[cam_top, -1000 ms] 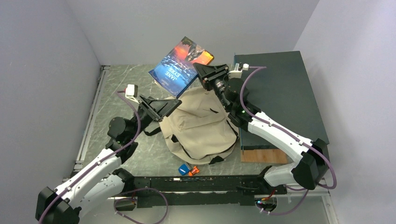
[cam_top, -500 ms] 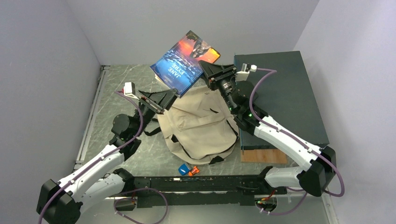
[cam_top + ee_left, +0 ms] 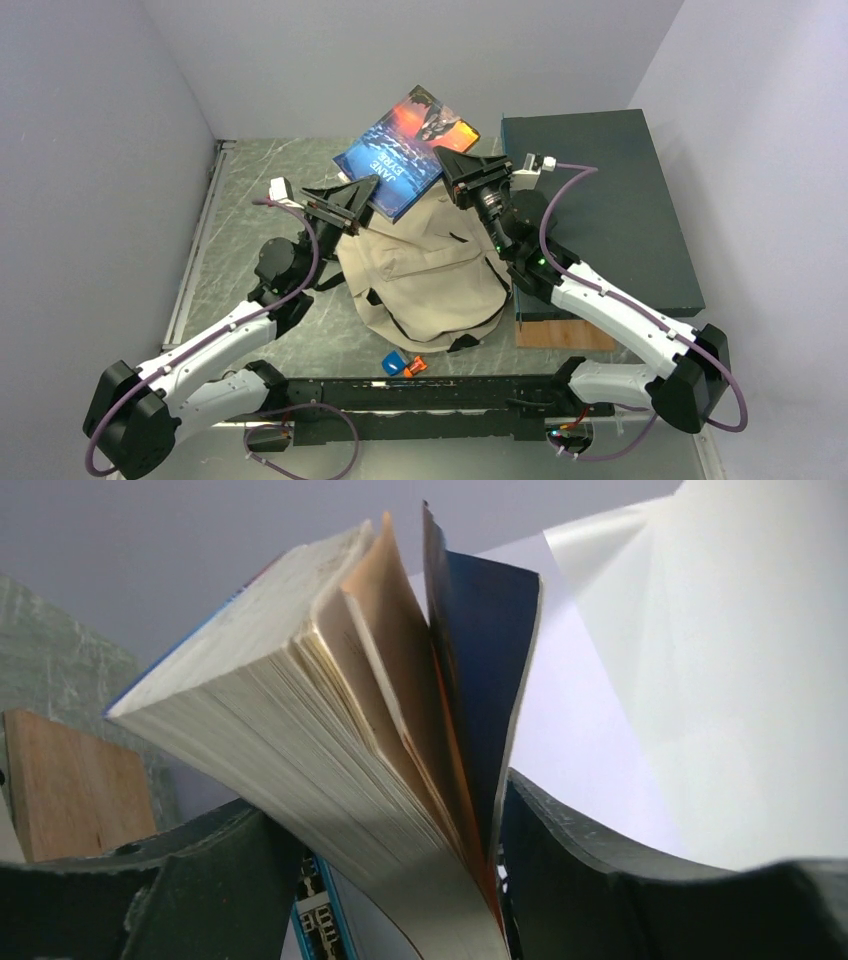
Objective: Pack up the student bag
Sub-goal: Pick up the book from the center of the board.
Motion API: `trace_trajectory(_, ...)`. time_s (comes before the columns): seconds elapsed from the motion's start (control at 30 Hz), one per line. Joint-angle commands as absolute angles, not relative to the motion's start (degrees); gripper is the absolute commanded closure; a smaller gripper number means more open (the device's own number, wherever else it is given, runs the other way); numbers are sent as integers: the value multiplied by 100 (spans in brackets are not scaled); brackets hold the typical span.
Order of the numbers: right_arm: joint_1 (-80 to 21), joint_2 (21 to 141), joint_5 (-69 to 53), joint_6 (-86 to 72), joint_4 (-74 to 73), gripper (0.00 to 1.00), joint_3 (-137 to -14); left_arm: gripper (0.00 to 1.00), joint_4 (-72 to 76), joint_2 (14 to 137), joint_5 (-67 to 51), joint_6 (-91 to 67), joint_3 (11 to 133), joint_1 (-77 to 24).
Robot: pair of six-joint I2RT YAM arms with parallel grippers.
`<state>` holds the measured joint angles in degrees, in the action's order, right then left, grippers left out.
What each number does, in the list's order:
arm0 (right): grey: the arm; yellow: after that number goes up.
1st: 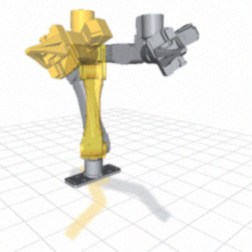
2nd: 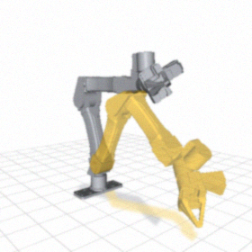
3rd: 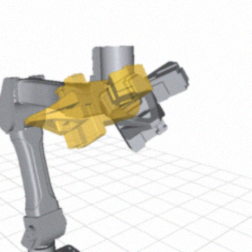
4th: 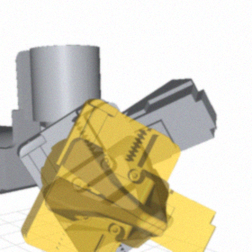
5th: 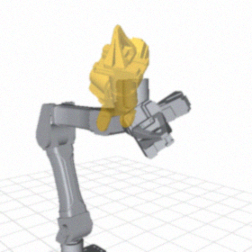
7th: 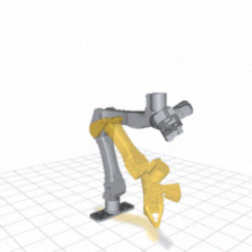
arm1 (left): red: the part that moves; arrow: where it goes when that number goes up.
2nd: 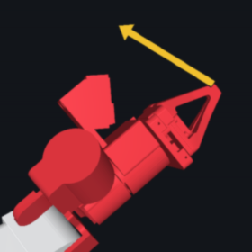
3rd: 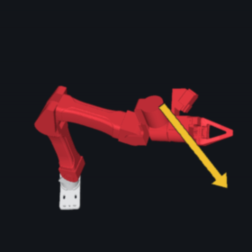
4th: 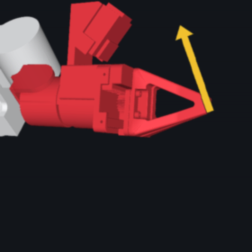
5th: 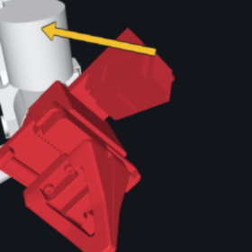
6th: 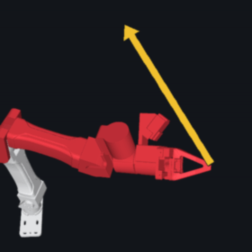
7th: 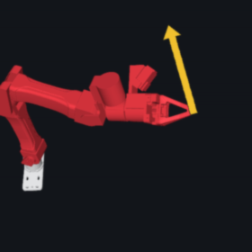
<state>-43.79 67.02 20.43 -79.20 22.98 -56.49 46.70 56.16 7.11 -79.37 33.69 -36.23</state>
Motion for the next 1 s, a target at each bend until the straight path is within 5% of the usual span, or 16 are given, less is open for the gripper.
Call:
trace_trajectory(0.0,-4522,6213,2473,-7852,3237,100,-5851,32,4307,5387,1685,-8071,3638,-3788)
trace_trajectory(0.2,-4696,6191,2676,-7703,3217,100,-5761,49,4600,5613,2031,-8197,3659,-3823)
trace_trajectory(0.33,-4711,6180,2581,-7589,3169,98,-5742,73,5286,5797,2003,-7984,3545,-3819)
trace_trajectory(0.43,-4711,5976,2366,-7041,2855,74,-5686,99,5572,5637,2037,-7762,3245,-3819)
trace_trajectory(0.53,-4703,5578,1901,-5617,2067,43,-5704,100,4718,4955,2027,-7073,3012,-3747)
trace_trajectory(0.63,-4704,5278,1231,-4046,743,23,-5942,100,3088,3831,2386,-5955,3043,-3673)
trace_trajectory(0.83,-4812,5233,-522,-1354,-1499,14,-6480,100,-846,2434,3733,-3659,4501,-3665)
trace_trajectory(0.97,-5792,5497,-148,366,-2758,10,-6834,100,-3031,2415,4416,-3476,5330,-3665)
